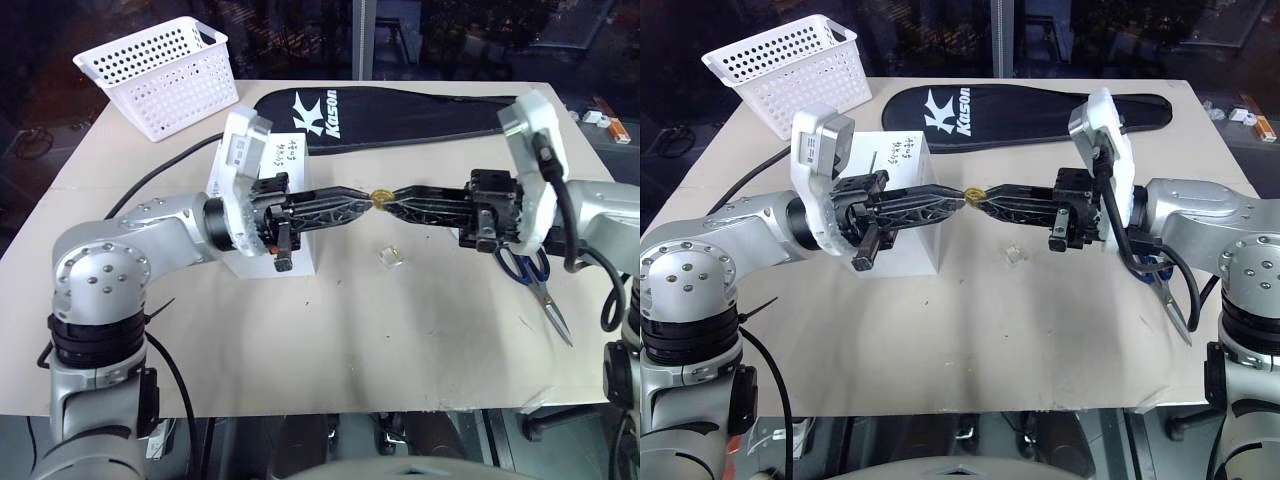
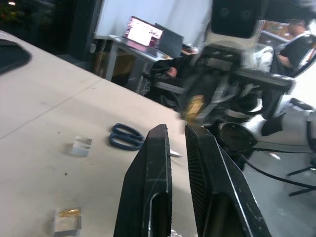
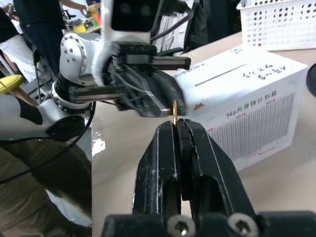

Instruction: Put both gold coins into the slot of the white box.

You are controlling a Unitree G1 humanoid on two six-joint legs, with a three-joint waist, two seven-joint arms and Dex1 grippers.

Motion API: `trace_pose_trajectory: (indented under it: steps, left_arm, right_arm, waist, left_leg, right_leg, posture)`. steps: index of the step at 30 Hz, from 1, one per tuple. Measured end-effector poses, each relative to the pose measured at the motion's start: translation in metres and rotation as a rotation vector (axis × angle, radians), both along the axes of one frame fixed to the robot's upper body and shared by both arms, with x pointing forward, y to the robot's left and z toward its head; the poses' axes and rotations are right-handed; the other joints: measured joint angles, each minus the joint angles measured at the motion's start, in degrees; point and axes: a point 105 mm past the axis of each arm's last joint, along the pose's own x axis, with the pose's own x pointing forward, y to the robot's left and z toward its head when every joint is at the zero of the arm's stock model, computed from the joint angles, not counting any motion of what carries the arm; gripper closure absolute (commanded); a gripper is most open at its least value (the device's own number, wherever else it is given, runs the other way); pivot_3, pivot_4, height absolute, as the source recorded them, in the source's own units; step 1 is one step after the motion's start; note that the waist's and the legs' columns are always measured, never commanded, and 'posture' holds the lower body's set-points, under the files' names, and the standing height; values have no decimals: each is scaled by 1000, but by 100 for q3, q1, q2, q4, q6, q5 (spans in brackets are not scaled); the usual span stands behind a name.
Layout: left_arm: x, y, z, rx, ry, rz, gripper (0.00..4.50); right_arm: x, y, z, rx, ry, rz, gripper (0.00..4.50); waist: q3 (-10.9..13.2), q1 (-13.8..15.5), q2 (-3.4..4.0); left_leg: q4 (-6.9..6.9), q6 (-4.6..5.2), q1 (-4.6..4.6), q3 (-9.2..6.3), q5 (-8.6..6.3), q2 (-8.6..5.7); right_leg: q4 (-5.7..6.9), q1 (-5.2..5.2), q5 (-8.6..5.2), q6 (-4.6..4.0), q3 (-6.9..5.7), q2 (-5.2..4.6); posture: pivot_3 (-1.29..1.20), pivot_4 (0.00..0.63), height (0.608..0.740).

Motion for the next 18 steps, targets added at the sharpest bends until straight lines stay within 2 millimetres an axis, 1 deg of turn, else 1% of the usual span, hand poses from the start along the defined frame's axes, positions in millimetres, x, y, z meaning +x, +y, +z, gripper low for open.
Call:
trace_pose_trajectory:
  steps: [12,18]
  left_arm:
    - [-1,0,0,0,8,-9,3951]
    - [-2,-1,-1,1,7,-15,3951]
  right_arm:
    - [-2,-1,0,-1,4,14,4500]
    - [-4,3,-4,-5,21,37,4500]
  waist:
    - [0,0,0]
    - [0,0,-1]
  left_leg:
    - [0,0,0,0,0,0]
    - [0,0,0,0,0,0]
  right_leg:
    - [-1,0,0,0,0,0]
    - [0,0,0,0,0,0]
  posture:
    - [0,150,738]
    - [0,150,738]
